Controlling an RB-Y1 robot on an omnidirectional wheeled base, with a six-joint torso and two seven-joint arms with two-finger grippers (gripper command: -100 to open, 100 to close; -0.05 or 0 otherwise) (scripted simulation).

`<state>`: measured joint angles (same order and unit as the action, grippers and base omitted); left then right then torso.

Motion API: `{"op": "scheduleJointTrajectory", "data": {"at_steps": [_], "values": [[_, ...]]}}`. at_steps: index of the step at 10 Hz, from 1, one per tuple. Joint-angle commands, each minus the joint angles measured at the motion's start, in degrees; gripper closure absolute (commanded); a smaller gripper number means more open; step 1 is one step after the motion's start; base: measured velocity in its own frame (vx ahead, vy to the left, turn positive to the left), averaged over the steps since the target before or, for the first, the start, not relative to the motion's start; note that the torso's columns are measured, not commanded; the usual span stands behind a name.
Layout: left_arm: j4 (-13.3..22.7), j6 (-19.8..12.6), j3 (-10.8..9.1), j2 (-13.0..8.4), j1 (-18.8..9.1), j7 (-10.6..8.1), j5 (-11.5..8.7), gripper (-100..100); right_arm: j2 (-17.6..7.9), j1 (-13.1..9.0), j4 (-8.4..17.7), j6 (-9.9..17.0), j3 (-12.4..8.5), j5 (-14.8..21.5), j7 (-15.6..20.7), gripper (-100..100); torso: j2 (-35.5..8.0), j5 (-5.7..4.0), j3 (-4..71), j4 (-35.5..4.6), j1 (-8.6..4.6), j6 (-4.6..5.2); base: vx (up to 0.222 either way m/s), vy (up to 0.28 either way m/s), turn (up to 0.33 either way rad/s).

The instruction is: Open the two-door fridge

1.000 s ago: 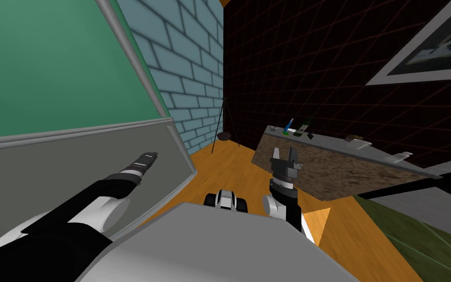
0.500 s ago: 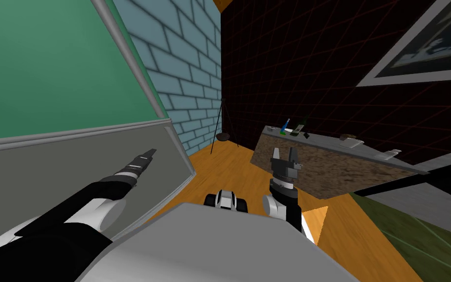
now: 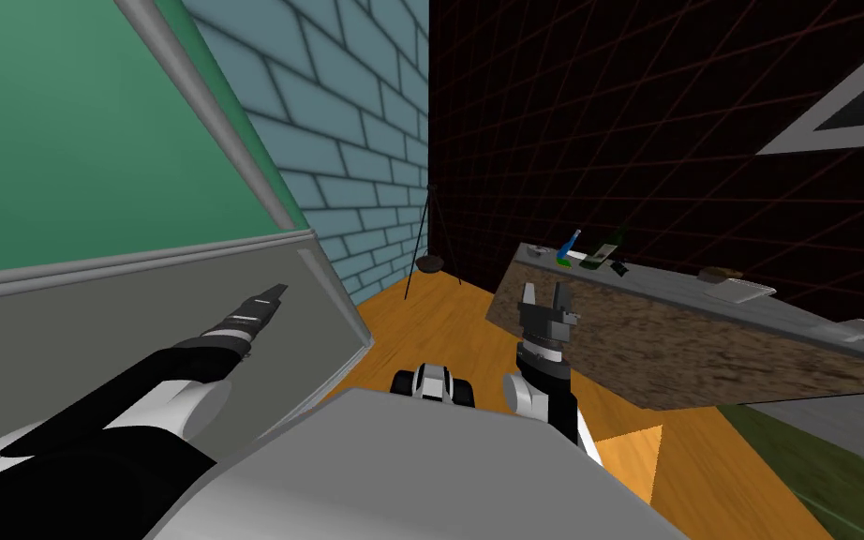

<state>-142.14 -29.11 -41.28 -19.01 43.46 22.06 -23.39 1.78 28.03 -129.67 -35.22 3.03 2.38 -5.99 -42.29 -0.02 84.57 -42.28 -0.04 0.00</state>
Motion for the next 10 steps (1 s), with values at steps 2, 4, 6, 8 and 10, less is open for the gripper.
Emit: {"op": "scheduleJointTrajectory", "data": {"at_steps": [2,4,6,8,10], "values": [[0.09,-1.86,-3.2,0.55,-0.95,-0.82,0.45,-100,0.0,0.0,0.0,0.0,0.0,0.0,0.0,0,0.1,0.01,0.06,0.03,0.04,0.0,0.276,0.05,0.056],[0.29,-2.87,-4.92,0.78,-1.42,-1.28,0.63,-100,0.0,0.0,0.0,0.0,0.0,0.0,0.0,0,-0.09,0.05,-0.06,-0.03,0.16,0.0,0.261,0.06,0.052],[-0.01,-4.03,-6.83,0.9,-1.64,-1.62,0.67,-100,0.0,0.0,0.0,0.0,0.0,0.0,0.0,0,0.07,-0.01,0.04,0.02,-0.04,0.0,0.267,0.028,0.041],[-1.13,-5.26,-8.84,0.94,-1.69,-1.86,0.63,-100,0.0,-0.01,0.0,0.0,0.0,0.0,0.0,0,-0.17,0.03,-0.1,-0.05,0.11,-0.01,0.23,0.057,0.054],[-1.95,-5.32,-9.1,1.15,-1.52,-1.85,0.62,-100,0.0,-0.01,0.0,0.0,0.0,0.0,0.0,0,0.12,0.03,0.09,0.04,0.15,0.06,0.175,0.03,0.026]]}}
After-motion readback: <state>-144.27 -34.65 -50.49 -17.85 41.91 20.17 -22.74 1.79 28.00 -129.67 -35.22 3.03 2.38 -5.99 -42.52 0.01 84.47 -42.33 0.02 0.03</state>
